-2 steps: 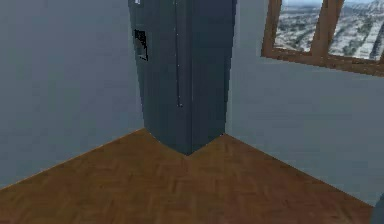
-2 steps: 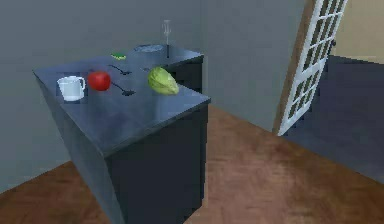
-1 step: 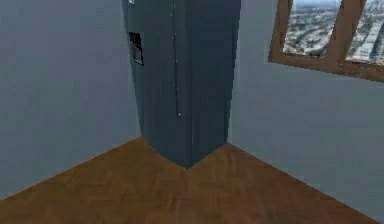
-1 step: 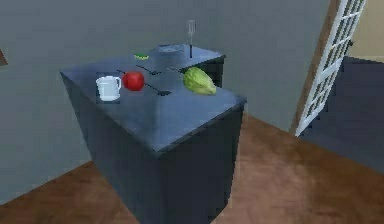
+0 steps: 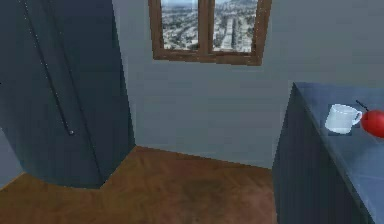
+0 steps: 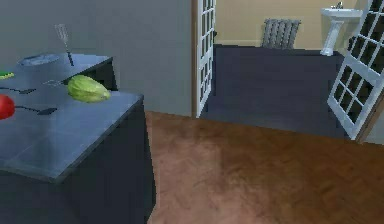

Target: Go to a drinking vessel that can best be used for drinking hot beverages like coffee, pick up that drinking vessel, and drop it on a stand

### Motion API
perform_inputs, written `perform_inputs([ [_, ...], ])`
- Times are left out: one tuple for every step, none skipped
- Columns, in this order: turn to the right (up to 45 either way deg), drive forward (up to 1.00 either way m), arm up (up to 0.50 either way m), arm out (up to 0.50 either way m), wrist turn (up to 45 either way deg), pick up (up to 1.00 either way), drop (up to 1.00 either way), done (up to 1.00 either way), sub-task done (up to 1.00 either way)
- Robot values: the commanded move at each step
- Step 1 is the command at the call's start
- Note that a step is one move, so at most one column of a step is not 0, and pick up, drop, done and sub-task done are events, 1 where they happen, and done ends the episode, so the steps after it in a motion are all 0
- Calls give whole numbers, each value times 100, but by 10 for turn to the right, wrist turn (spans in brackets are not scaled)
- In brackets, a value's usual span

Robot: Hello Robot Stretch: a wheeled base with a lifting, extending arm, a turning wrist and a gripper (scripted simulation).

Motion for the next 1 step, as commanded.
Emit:
perform_inputs([
  [0,15,0,0,0,0,0,0,0],
])
